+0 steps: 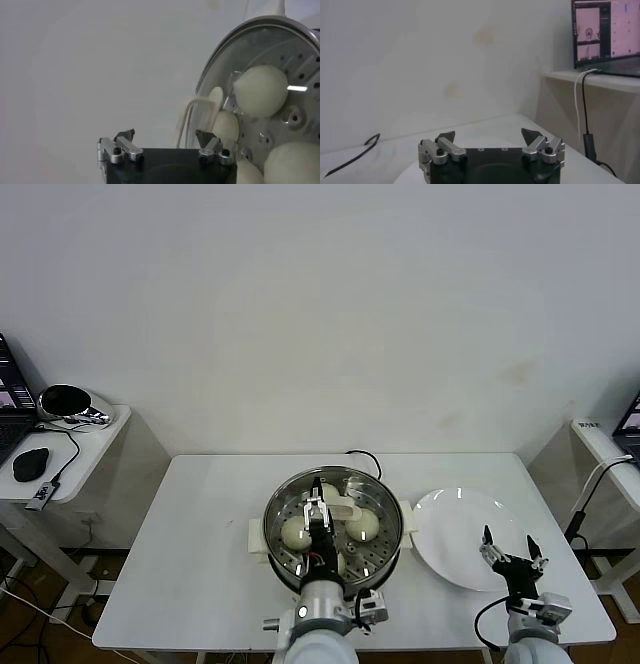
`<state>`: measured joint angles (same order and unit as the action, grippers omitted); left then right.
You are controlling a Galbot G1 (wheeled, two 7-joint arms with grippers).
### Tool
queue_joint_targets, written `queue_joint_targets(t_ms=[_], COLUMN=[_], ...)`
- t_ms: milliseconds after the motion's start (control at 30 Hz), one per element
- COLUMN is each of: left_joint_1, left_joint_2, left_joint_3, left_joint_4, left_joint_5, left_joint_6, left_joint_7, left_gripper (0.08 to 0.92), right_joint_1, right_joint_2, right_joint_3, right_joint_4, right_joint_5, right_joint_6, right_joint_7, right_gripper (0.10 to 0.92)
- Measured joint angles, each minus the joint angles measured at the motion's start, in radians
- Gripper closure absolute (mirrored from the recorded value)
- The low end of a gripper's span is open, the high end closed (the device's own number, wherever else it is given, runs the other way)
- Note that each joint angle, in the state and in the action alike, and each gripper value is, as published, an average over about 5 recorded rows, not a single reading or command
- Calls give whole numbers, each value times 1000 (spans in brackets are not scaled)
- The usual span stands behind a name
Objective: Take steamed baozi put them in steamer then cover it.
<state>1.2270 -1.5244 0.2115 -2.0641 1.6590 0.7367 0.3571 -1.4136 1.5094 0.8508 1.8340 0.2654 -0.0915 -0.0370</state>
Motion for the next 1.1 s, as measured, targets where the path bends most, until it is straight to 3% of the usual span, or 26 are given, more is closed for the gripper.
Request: queue_joint_targets(t_ms=[300, 533, 800, 1100], left_joint_1=[49, 110, 187, 297], left_joint_2=[31, 54, 71, 75], left_joint_3=[-29, -183, -435, -680], left_joint_4=[-122, -225, -262, -148], left_joint_5=[-58, -318, -757, -1190], left_joint_6=[0, -29, -222, -479], left_joint_7=[-20, -107, -222, -327], left_gripper=[177, 177, 177, 177], right_joint_1=[-22, -72, -151, -224], right_joint_2=[-16, -51, -99, -133], right_joint_3=[-14, -36, -71, -86], right_joint_4=[17, 63, 103, 128], right_joint_5=[10, 18, 23, 15], right_joint_6=[5, 14, 34, 56], right_joint_7=[-8, -10, -9, -36], right_gripper=[203, 203, 203, 203])
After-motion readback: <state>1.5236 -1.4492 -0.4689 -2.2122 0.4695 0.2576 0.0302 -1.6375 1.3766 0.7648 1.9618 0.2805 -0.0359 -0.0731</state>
